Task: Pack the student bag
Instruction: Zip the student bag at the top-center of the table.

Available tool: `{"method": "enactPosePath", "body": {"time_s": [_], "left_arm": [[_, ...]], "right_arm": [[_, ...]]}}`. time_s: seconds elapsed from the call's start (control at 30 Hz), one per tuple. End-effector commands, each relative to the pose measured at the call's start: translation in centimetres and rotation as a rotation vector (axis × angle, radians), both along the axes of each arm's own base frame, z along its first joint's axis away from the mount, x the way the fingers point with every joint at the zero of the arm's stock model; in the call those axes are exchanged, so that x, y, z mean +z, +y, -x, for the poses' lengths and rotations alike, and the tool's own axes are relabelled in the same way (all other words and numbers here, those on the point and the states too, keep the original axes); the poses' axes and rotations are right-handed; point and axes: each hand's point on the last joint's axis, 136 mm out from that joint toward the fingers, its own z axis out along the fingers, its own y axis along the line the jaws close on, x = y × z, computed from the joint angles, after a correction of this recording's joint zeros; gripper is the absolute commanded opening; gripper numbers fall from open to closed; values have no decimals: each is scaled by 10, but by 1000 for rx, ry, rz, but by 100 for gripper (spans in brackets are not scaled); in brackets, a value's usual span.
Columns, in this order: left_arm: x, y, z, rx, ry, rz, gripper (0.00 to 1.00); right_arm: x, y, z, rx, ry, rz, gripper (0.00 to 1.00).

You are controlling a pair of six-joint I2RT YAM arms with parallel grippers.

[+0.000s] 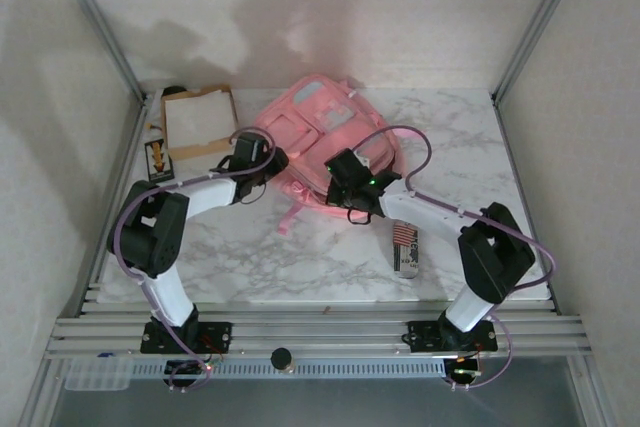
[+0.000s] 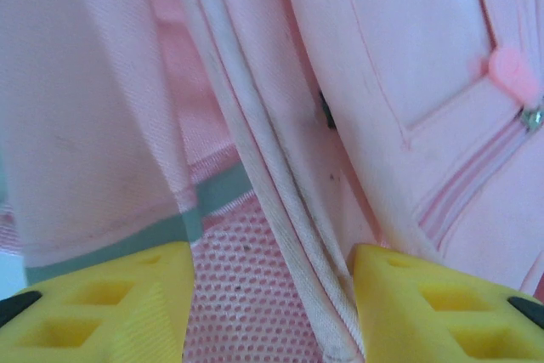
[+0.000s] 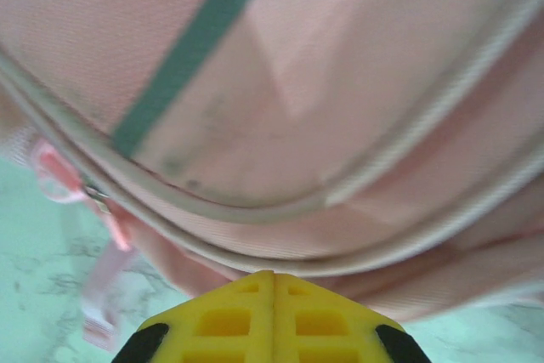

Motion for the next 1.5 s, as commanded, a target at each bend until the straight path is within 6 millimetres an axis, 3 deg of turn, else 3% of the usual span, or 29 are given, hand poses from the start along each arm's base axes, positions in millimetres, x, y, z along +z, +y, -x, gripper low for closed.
{"method": "enactPosePath", "body": {"time_s": [0.0,0.07,0.17,0.33,0.6,1.17,1.47], "left_arm": [[20,8,-8,5,-49,-16,54],[26,-1,-1,-15,-64,38,55],[26,-2,6,-4,-59,83,56],[30,-5,13,-9,-56,122,56],[15,-9,18,-21,-24,132,56],[-13,-14,23,-26,27,123,56],[-15,-14,26,-25,29,128,56]], "right_arm": [[4,5,15,118,36,10,0],[6,25,16,148,36,-27,0],[1,59,17,188,62,-3,14],[-4,86,5,174,53,-10,30],[-18,85,-16,88,40,37,40],[-59,95,-35,50,67,28,32],[-47,89,-40,34,19,14,13]]}}
